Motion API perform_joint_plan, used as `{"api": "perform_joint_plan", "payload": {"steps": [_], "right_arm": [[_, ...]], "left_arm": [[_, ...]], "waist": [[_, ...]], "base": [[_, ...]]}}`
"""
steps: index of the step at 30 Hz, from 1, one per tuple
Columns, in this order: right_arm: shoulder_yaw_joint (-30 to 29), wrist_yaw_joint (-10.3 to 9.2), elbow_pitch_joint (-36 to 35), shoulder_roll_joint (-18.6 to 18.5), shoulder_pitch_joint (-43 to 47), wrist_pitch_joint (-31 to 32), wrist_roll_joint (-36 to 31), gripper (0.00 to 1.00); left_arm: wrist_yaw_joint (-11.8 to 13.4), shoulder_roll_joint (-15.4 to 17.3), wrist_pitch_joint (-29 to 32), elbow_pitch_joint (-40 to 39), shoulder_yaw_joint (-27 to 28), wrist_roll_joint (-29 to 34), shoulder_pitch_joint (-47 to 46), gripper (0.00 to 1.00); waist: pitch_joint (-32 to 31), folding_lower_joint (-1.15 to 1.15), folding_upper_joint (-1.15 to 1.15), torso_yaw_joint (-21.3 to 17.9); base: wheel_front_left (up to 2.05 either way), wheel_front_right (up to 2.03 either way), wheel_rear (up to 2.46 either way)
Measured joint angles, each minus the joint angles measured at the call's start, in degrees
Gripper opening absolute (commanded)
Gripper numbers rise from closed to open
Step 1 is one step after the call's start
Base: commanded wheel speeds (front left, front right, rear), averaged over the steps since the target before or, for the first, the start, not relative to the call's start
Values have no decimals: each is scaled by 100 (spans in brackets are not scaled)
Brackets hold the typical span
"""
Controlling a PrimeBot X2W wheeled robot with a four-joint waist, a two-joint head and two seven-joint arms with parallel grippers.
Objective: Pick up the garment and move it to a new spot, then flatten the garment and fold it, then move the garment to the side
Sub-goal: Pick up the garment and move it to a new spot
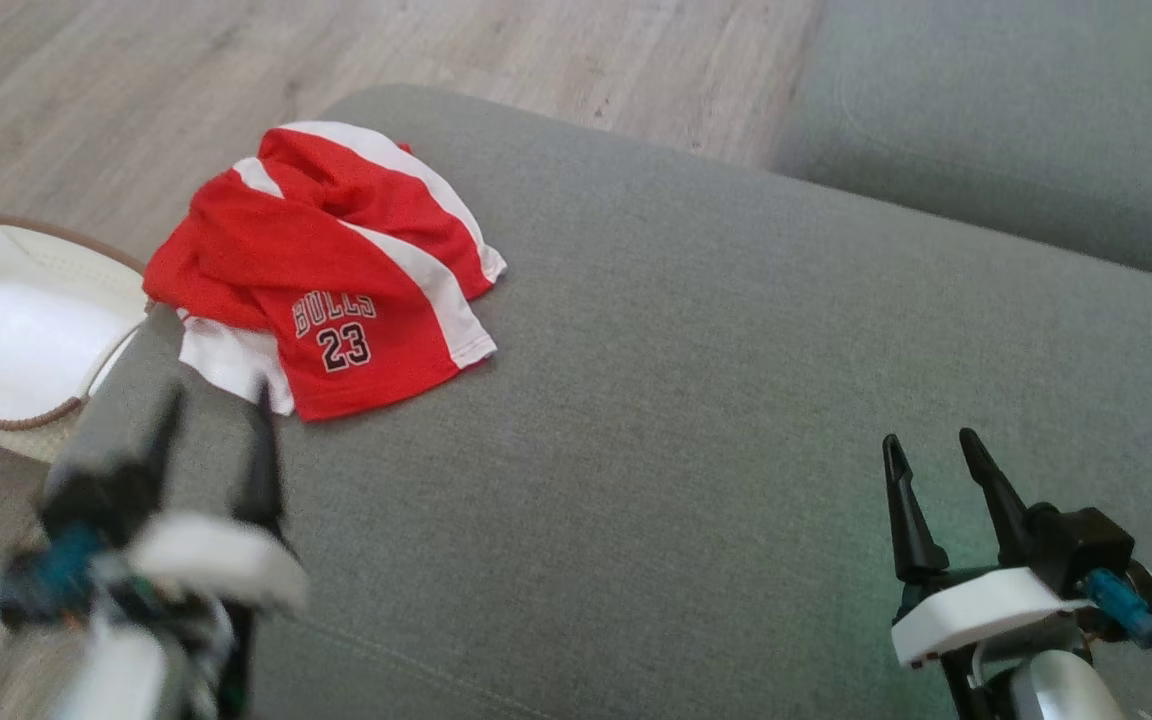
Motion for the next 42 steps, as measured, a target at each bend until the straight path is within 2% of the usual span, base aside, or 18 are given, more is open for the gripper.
{"api": "perform_joint_plan", "payload": {"steps": [3,6,10,15,22,27,34,35,36,37,42], "right_arm": [[21,0,-64,-1,-19,2,-9,100],[104,1,-126,0,-57,54,-34,100],[188,1,-280,-4,-216,159,-153,100],[205,1,-541,-10,-403,290,-308,100],[102,1,-953,-20,-646,413,-466,100],[82,1,-1076,-22,-743,457,-471,100],[96,1,-1112,-22,-851,455,-470,100],[102,1,-1112,-22,-862,455,-469,100],[109,1,-1106,-22,-861,455,-469,100],[110,1,-1093,-22,-859,455,-468,100],[123,1,-999,-22,-848,452,-454,100]], "left_arm": [[-70,320,601,81,302,-264,-740,100],[-116,657,1118,483,690,-550,-1320,100],[-168,1059,1741,1043,1016,-849,-1657,100],[-215,1422,2121,1491,1454,-1177,-1811,100],[-163,1518,2309,1990,2158,-1848,-2128,100],[-175,1533,2401,2435,2410,-2170,-2377,100],[-208,1528,2882,3115,2401,-2394,-2599,100],[-201,1524,3000,3185,2373,-2420,-2597,95],[-197,1526,3069,3214,2329,-2414,-2587,41],[-192,1526,3048,3215,2284,-2397,-2583,0],[-286,1617,2796,3177,2180,-2182,-2570,0]], "waist": [[124,1,0,-81],[248,1,0,-248],[463,1,0,-545],[858,1,0,-953],[1566,2,0,-1521],[1946,2,0,-1823],[2345,2,0,-2258],[2357,1,0,-2297],[2352,2,0,-2324],[2326,2,0,-2334],[2077,0,0,-2309]], "base": [[0,0,0],[0,0,0],[0,0,0],[0,0,0],[0,0,0],[0,0,0],[0,0,0],[0,0,0],[0,0,0],[0,0,0],[0,0,0]]}}
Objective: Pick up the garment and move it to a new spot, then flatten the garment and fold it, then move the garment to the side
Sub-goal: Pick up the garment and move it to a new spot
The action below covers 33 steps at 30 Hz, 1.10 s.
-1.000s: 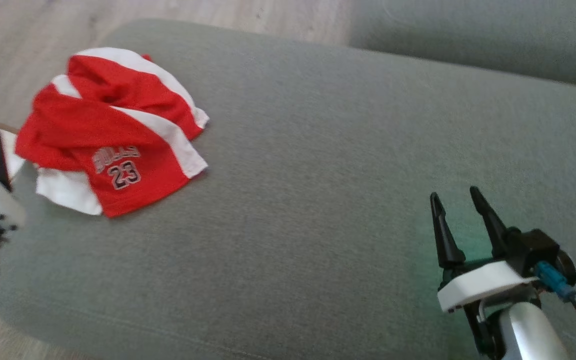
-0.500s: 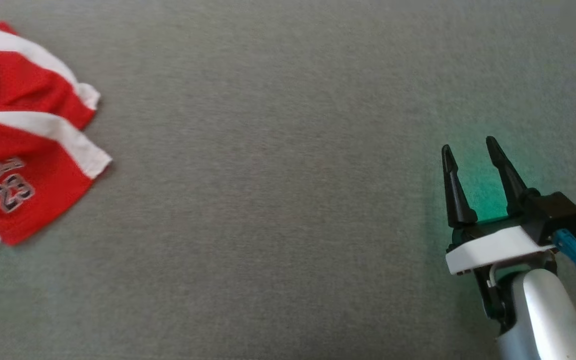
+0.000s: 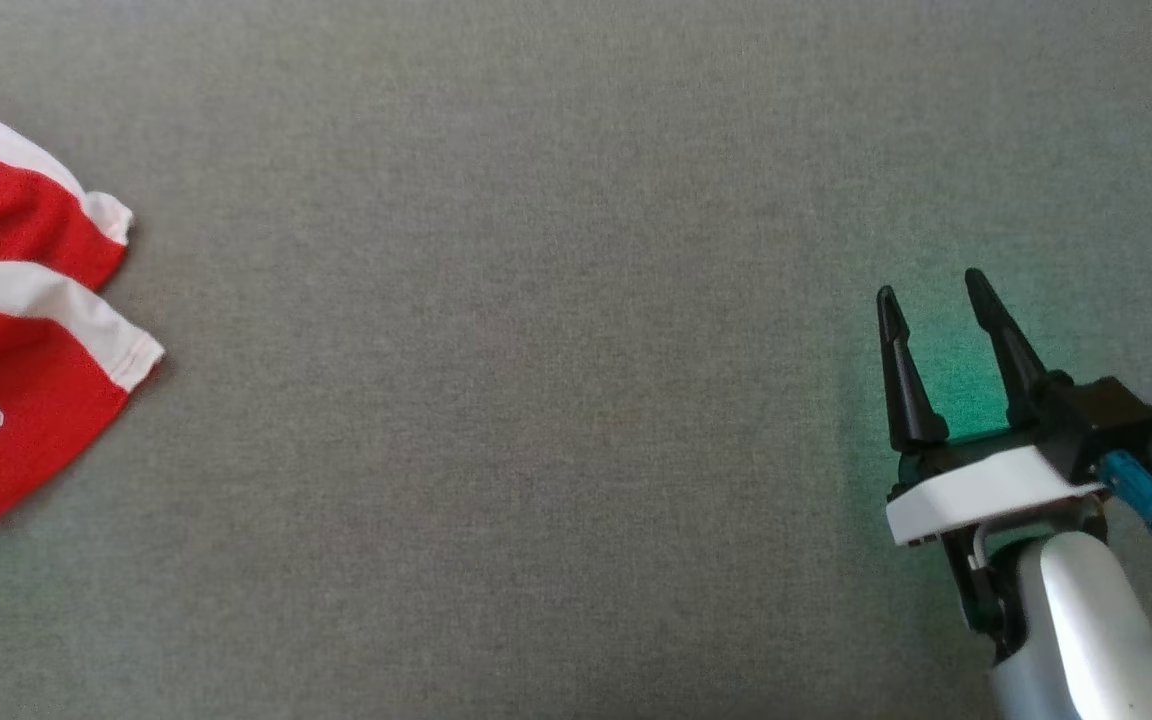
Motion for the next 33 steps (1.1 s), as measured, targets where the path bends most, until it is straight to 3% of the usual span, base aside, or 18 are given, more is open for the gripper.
{"api": "perform_joint_plan", "payload": {"steps": [8,15,23,33], "right_arm": [[135,0,297,0,207,-105,316,100],[270,0,608,0,489,-209,608,100],[303,0,710,1,626,-250,713,100],[236,0,684,1,624,-248,750,100]], "left_arm": [[-413,229,-193,-690,-381,188,-243,0],[-634,45,-164,-1662,-1068,324,-1353,0],[-717,-1013,166,-2702,-2053,141,-2213,0],[-901,-2162,147,-2821,-3214,-140,-1716,0]], "waist": [[-737,-1,0,128],[-1526,-1,0,200],[-2119,-2,0,68],[-2110,0,0,-450]], "base": [[0,0,0],[0,0,0],[0,0,0],[0,0,0]]}}
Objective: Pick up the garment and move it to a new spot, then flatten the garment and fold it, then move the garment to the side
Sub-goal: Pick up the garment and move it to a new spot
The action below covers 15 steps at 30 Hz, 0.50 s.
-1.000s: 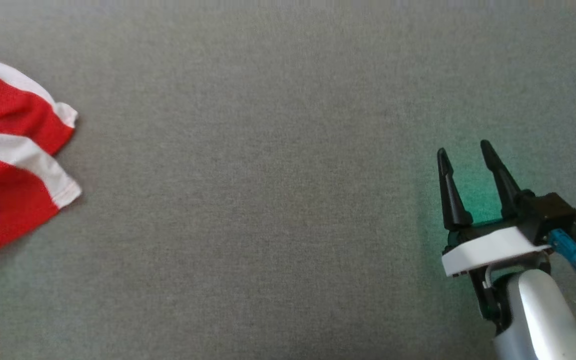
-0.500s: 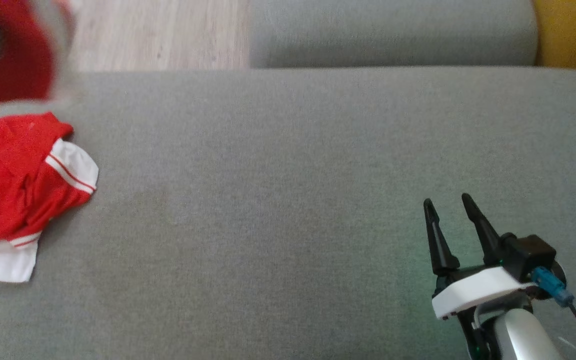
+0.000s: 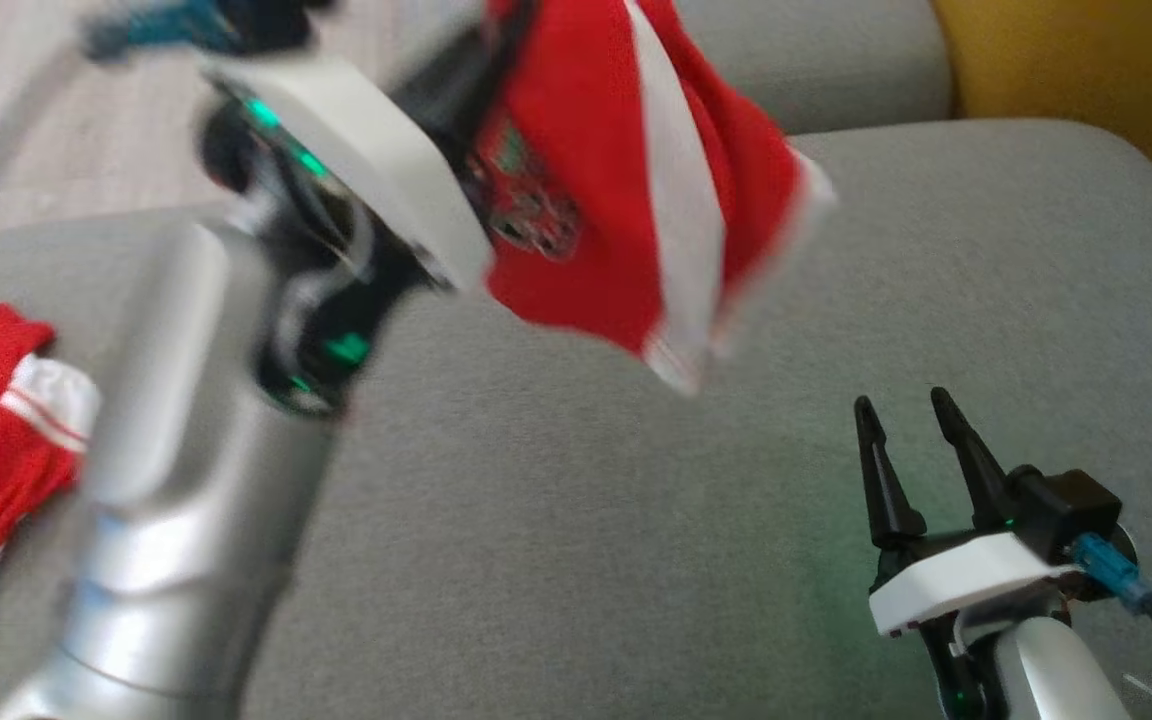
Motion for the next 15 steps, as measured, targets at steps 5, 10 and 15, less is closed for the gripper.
{"api": "perform_joint_plan", "payload": {"steps": [5,10,15], "right_arm": [[-60,0,-38,0,-6,8,-2,100],[4,0,-89,0,-40,35,-2,100],[35,0,-90,-1,-140,49,-2,100]], "left_arm": [[-48,-430,-590,534,-452,40,724,0],[-78,-515,-1455,1578,-912,575,1360,0],[86,-547,-2285,2809,-1207,1089,1597,71]], "waist": [[130,0,0,-337],[295,0,0,-668],[377,1,0,-797]], "base": [[0,0,0],[0,0,0],[0,0,0]]}}
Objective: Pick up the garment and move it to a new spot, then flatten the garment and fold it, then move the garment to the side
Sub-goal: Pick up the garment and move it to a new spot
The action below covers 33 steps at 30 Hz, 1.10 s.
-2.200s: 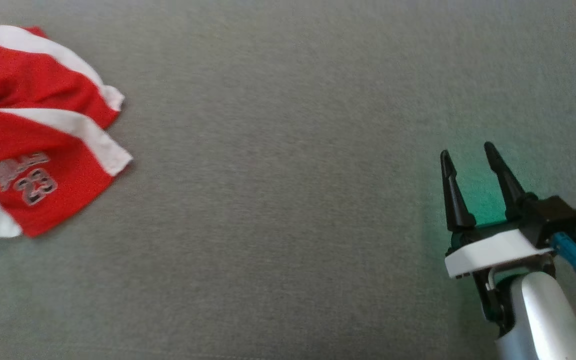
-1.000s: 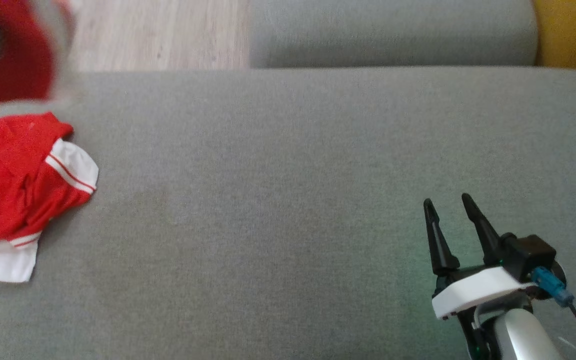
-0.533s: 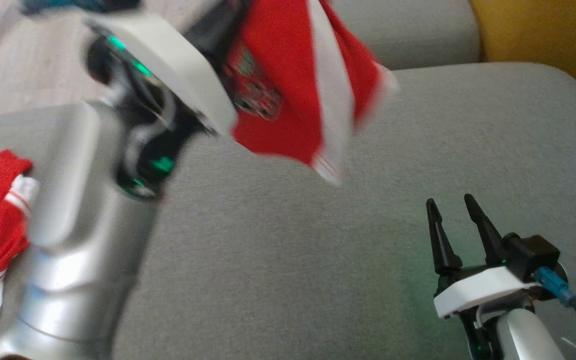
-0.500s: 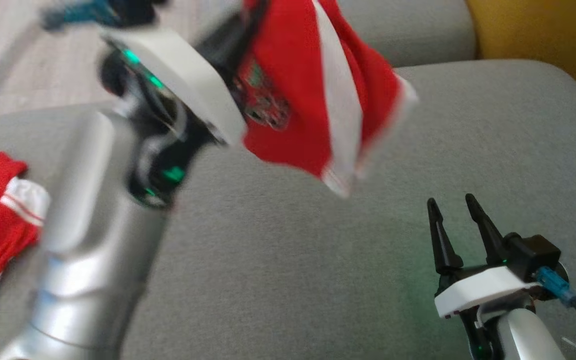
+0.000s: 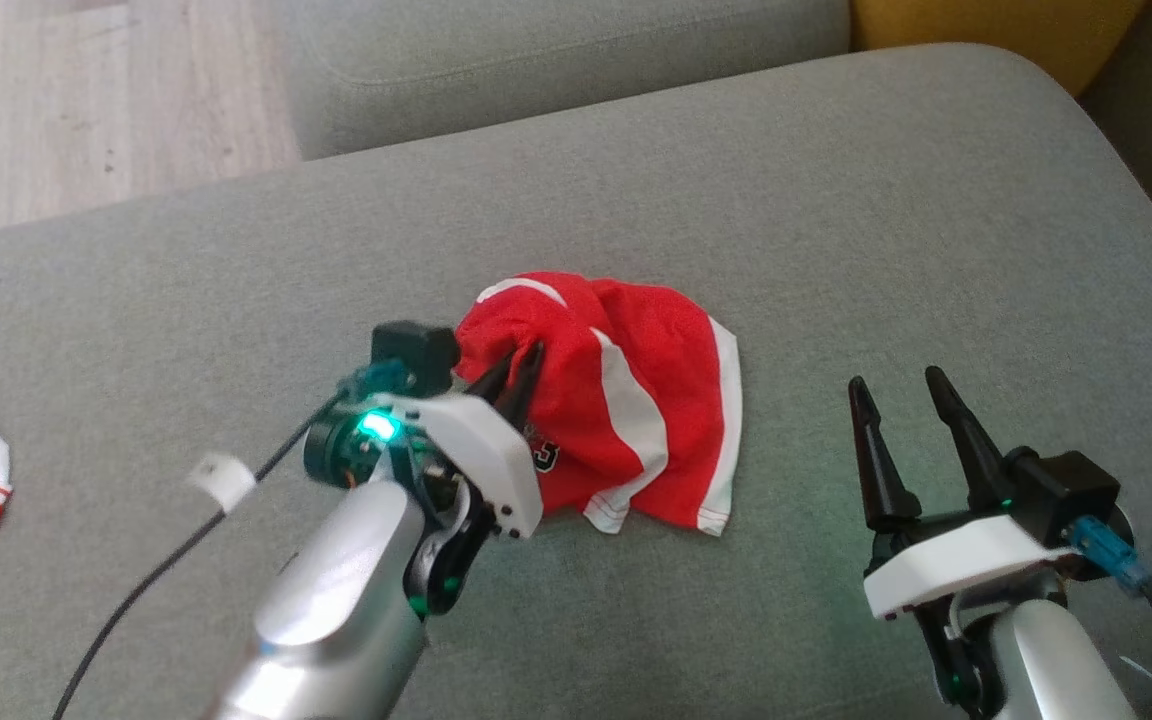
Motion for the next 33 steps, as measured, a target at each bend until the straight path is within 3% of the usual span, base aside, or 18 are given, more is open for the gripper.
{"api": "perform_joint_plan", "payload": {"steps": [1,5,9,13,16,25,33], "right_arm": [[0,0,2,1,2,0,1,100],[-23,0,5,1,9,18,2,100],[-133,0,-3,0,91,36,2,100],[-178,0,-10,1,227,60,1,100],[-227,0,-18,2,303,104,1,100],[-353,0,16,3,378,101,12,100],[-459,0,162,3,534,100,53,100]], "left_arm": [[2,-4,-114,103,-7,1,20,100],[-21,-43,-859,127,101,-114,164,100],[38,-16,-1695,-339,380,-202,526,100],[199,231,-2141,-619,480,-59,923,100],[407,605,-2454,-864,654,129,1402,100],[876,1211,-2702,-1723,1390,506,2537,100],[1177,1566,-2510,-2103,1475,664,3189,100]], "waist": [[-18,-1,0,24],[-121,0,0,149],[-234,-1,0,325],[-312,-2,0,486],[-376,-2,0,634],[-500,-2,0,889],[-565,-2,0,936]], "base": [[0,0,0],[0,0,0],[0,0,0],[0,0,0],[0,0,0],[0,0,0],[0,0,0]]}}
